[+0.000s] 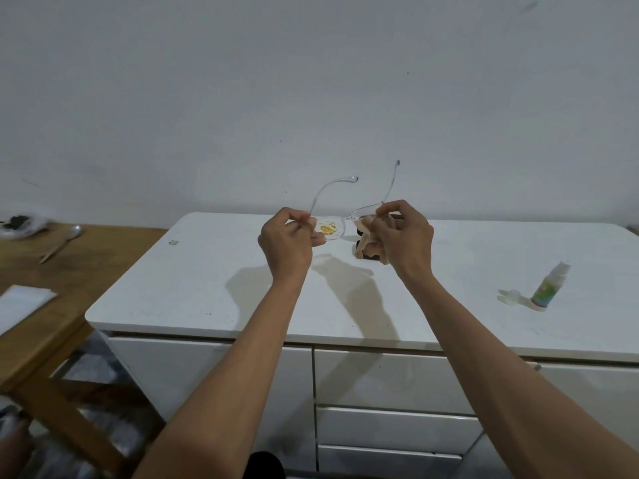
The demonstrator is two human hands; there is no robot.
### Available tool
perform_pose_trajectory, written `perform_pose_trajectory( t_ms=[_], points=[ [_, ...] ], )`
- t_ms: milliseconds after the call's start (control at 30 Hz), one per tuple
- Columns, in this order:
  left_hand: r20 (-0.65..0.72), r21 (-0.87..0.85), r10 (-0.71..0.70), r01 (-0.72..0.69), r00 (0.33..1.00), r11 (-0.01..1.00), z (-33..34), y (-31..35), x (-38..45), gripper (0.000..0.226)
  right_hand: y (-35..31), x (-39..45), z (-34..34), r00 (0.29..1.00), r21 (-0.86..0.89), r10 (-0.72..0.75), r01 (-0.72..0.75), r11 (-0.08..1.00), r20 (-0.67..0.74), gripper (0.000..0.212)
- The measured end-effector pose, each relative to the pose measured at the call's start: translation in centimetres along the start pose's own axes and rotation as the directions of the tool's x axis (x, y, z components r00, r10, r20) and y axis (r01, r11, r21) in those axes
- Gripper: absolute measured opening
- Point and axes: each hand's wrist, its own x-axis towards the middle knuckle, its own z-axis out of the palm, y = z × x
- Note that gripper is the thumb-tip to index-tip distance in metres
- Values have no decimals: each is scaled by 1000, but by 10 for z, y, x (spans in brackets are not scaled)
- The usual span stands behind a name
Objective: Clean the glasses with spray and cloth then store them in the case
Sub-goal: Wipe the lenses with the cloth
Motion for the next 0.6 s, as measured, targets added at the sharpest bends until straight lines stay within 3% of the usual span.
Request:
perform_pose_trajectory(
  t_ms=[200,433,600],
  points=[
    [-13,-26,3,-3,1000,1000,2,4,1,10,2,-3,2,996,-129,-64,57,990,-54,18],
    [-3,13,16,-16,1000,1000,5,1,-3,6,10,1,6,994,-102,4,-15,995,-105,15],
    [-69,32,-37,39,997,999,9,-9,-5,19,9,-4,11,983,-45,-1,-8,999,-186,15]
  ],
)
